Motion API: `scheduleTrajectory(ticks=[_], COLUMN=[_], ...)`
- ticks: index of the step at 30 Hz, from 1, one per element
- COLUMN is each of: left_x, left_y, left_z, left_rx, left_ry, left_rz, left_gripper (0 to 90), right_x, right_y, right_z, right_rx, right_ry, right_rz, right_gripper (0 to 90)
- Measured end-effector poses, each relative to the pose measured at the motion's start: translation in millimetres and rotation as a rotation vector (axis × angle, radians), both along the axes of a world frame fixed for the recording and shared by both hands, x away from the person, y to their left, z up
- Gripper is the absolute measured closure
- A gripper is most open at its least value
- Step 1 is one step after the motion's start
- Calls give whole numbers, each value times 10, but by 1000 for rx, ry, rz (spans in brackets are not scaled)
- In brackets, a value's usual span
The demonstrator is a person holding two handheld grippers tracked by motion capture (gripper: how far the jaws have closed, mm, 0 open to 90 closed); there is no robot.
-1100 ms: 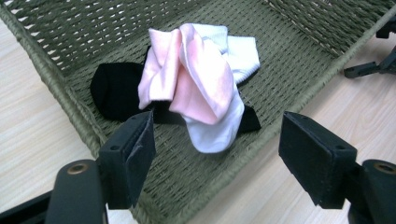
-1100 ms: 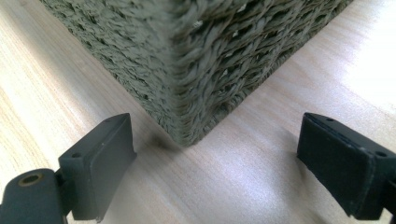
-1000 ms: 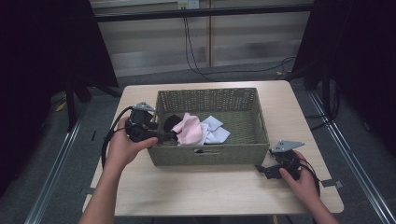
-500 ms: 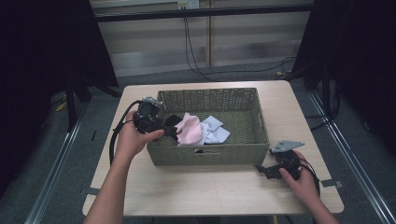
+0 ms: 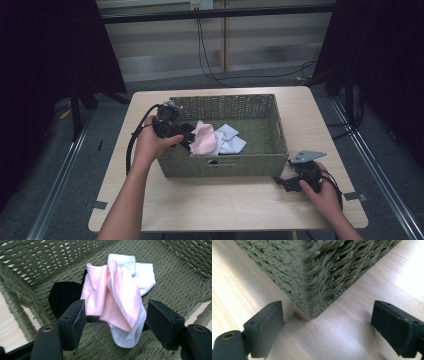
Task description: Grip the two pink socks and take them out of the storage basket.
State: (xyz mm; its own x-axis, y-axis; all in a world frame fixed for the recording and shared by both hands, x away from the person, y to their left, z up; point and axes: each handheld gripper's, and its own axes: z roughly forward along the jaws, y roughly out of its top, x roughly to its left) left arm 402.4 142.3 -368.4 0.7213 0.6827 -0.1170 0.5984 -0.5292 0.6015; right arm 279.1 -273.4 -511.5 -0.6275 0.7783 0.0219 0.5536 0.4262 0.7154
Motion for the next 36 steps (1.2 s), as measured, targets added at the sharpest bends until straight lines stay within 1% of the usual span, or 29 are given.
scheduleTrajectory(ticks=[1, 2, 3, 5, 6, 7, 9, 11, 12, 14, 15, 16, 17, 18, 19, 20, 21, 22, 23, 24, 26, 28, 29, 30, 31, 33, 34, 35, 36], left_x=[6, 20, 20, 42, 49, 65, 80, 98, 120, 145, 145, 156, 177, 187, 187, 190, 196, 211, 223, 223, 229, 249, 251, 251, 260, 264, 264, 272, 272], left_y=[-23, -58, -58, -97, -114, -139, -154, -178, -187, -192, -192, -202, -213, -222, -222, -241, -250, -263, -262, -262, -278, -297, -303, -303, -309, -308, -308, -300, -300], left_z=[-10, -28, -28, -49, -59, -77, -93, -124, -154, -184, -184, -205, -234, -255, -255, -283, -302, -346, -364, -364, -394, -435, -446, -446, -461, -469, -469, -470, -470], left_rx=[1, 5, 5, 19, 24, 27, 28, 38, 51, 58, 58, 63, 66, 63, 63, 59, 59, 72, 81, 81, 75, 92, 94, 94, 100, 81, 81, 64, 64], left_ry=[1, 10, 10, 14, 12, 20, 22, 32, 39, 51, 51, 56, 73, 81, 81, 97, 102, 115, 116, 116, 129, 152, 165, 165, 189, 216, 216, 245, 245], left_rz=[3, -6, -6, -21, -19, -19, -26, -19, -20, -26, -26, -18, -23, -27, -27, -25, -28, -35, -40, -40, -38, -36, -34, -34, -44, -49, -49, -52, -52], left_gripper=[347, 349, 350, 350, 352, 361, 366, 373, 379, 401, 407, 407, 416, 429, 436, 439, 439, 450, 460, 469, 502, 527, 555, 600, 634, 750, 809, 869, 883], right_x=[0, 0, 0, 0, 0, 0, 0, 0, 1, 1, 1, 1, 0, 0, 0, 0, 0, 0, 0, 0, 0, 0, 0, 0, 0, -1, -1, -1, -1], right_y=[0, 0, 0, 0, 0, 0, 0, 0, -1, -1, -1, 0, 0, 0, 0, 0, 0, 0, 1, 1, 0, 0, 0, 0, 0, 1, 1, 1, 1], right_z=[-1, -1, -1, -1, 0, -1, 0, 0, 0, -1, -1, 0, 0, 0, 0, 0, 0, 0, 0, 0, 0, 0, 0, 0, 0, -1, -1, -1, -1], right_rx=[0, 0, 0, 0, 0, 0, -1, 0, -1, -1, -1, -1, -1, -1, -1, -1, -1, -1, -1, -1, -1, 0, -1, -1, 0, 2, 2, 2, 2], right_ry=[0, -1, -1, -1, -1, -1, -1, 0, -2, -2, -2, -1, -1, -1, -1, -1, -1, -1, 0, 0, 0, 0, -1, -1, 0, 0, 1, 0, 0], right_rz=[0, 0, 1, 0, 1, 1, 1, 1, 3, 3, 3, 3, 3, 4, 4, 4, 4, 4, 3, 3, 5, 6, 6, 6, 6, 8, 7, 8, 8], right_gripper=[102, 102, 102, 102, 102, 102, 102, 102, 102, 102, 102, 102, 102, 102, 102, 102, 102, 102, 102, 102, 102, 102, 102, 102, 102, 102, 102, 102, 102])
